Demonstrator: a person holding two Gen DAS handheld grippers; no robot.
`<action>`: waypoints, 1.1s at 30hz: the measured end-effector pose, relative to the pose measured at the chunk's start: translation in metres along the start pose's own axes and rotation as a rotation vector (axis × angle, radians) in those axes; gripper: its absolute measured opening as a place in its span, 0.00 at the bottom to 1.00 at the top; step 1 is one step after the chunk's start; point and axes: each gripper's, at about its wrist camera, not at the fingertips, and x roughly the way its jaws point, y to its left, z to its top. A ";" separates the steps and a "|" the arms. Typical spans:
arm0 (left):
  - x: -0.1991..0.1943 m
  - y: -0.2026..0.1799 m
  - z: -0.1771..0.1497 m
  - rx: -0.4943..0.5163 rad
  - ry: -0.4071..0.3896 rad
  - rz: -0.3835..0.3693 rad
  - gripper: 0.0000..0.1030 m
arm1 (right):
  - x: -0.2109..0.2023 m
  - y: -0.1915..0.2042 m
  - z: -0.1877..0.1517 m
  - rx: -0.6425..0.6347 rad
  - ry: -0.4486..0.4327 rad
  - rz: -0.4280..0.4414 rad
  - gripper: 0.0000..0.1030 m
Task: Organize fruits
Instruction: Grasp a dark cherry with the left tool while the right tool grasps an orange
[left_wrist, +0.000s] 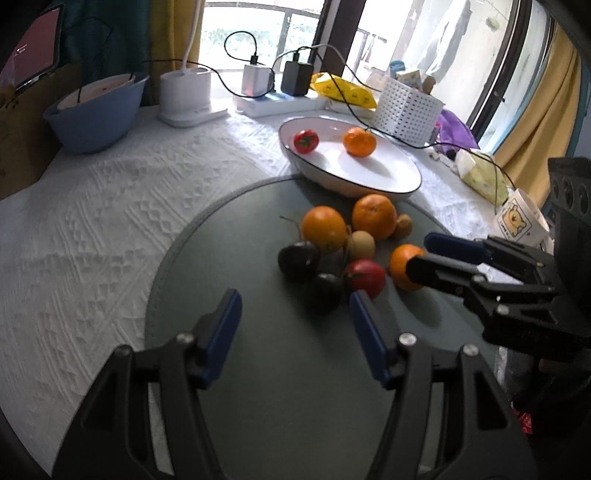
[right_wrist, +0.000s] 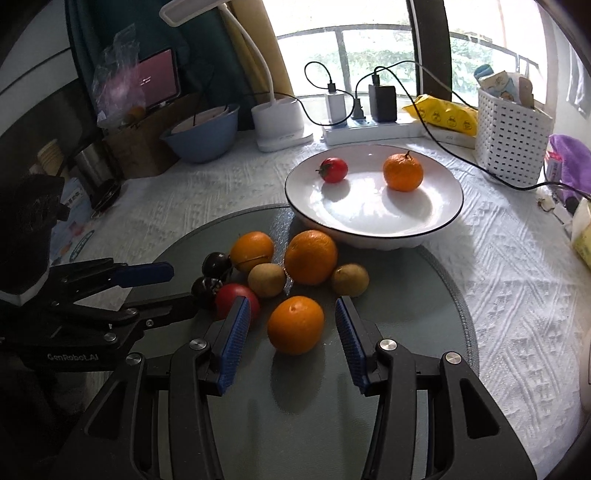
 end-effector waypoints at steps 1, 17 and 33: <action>0.001 -0.002 0.001 0.008 0.000 0.000 0.61 | 0.001 0.000 -0.001 -0.002 0.002 0.003 0.49; 0.015 -0.021 0.002 0.094 0.036 0.004 0.45 | 0.010 -0.003 -0.007 -0.004 0.029 0.021 0.49; 0.014 -0.019 -0.001 0.124 0.027 -0.016 0.25 | 0.015 -0.002 -0.006 -0.014 0.045 0.018 0.35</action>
